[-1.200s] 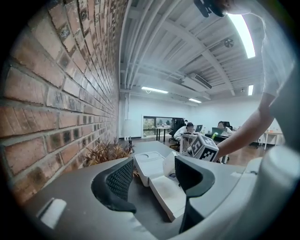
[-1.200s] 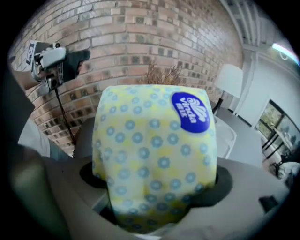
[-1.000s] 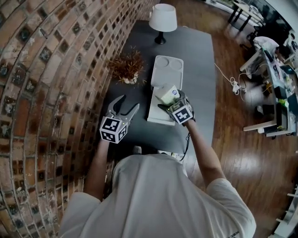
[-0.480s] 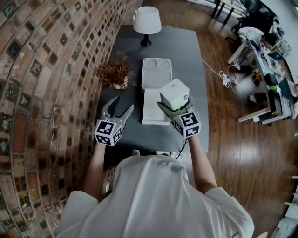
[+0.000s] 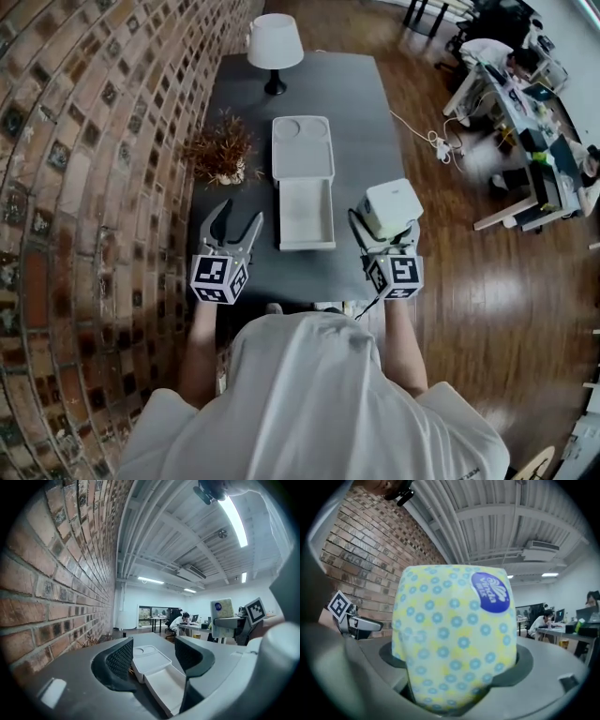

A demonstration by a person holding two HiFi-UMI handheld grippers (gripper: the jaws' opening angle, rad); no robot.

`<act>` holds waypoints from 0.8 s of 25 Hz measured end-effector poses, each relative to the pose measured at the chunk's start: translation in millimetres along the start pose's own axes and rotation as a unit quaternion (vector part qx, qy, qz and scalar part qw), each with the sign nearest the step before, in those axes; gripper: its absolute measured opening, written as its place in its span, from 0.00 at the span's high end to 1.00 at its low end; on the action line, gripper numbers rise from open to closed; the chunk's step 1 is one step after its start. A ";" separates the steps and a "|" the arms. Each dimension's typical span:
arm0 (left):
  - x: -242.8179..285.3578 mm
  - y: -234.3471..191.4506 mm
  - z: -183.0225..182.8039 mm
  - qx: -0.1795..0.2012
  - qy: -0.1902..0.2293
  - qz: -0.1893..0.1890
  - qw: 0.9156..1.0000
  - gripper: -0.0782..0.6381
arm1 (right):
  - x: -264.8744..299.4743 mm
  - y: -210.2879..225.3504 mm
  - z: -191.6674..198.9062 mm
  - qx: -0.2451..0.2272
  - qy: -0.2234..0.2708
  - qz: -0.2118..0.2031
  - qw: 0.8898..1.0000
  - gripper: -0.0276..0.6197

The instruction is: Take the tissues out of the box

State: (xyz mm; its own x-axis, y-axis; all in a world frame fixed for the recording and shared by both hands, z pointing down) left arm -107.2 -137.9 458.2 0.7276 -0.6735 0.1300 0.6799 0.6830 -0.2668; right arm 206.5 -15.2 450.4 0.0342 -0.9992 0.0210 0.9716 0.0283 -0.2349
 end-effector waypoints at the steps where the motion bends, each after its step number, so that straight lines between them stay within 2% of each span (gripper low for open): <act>1: -0.6 1.2 -0.2 0.001 0.004 -0.002 1.000 0.50 | -5.8 1.7 -0.4 0.001 0.003 0.012 1.000 0.18; 4: -3.8 7.7 -0.1 0.036 0.018 0.002 0.999 0.50 | -19.1 0.9 1.4 -0.010 -0.001 0.046 0.999 0.18; 7: -4.6 13.6 2.9 0.066 0.031 0.000 0.997 0.45 | -26.4 -3.4 4.6 -0.019 -0.004 0.081 0.997 0.18; 13: -20.3 13.4 7.9 0.037 0.088 -0.069 0.993 0.45 | -30.1 -11.1 12.2 -0.006 -0.017 0.085 0.996 0.18; 17: -28.6 7.6 9.9 0.016 0.099 -0.092 0.991 0.45 | -32.0 -15.3 12.7 -0.026 -0.023 0.093 0.995 0.18; 20: -32.2 3.1 10.8 0.015 0.097 -0.099 0.990 0.45 | -31.3 -18.0 13.1 -0.029 -0.023 0.095 0.995 0.18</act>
State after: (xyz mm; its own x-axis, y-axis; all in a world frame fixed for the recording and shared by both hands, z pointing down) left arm -127.6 -111.0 463.5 0.5511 -0.8344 -0.0109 0.8117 0.5390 -0.2251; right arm 191.1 15.9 466.8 0.2286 -0.9734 0.0152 0.9315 0.2142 -0.2941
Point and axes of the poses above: the fingertips, and each gripper's own axes: x forward along the fingers, y to its right, z out of its underside, the point moved 8 cm from there along -x, backward along the fingers, and after that the axes turned 13 degrees about -x, right-handed, at the moved point
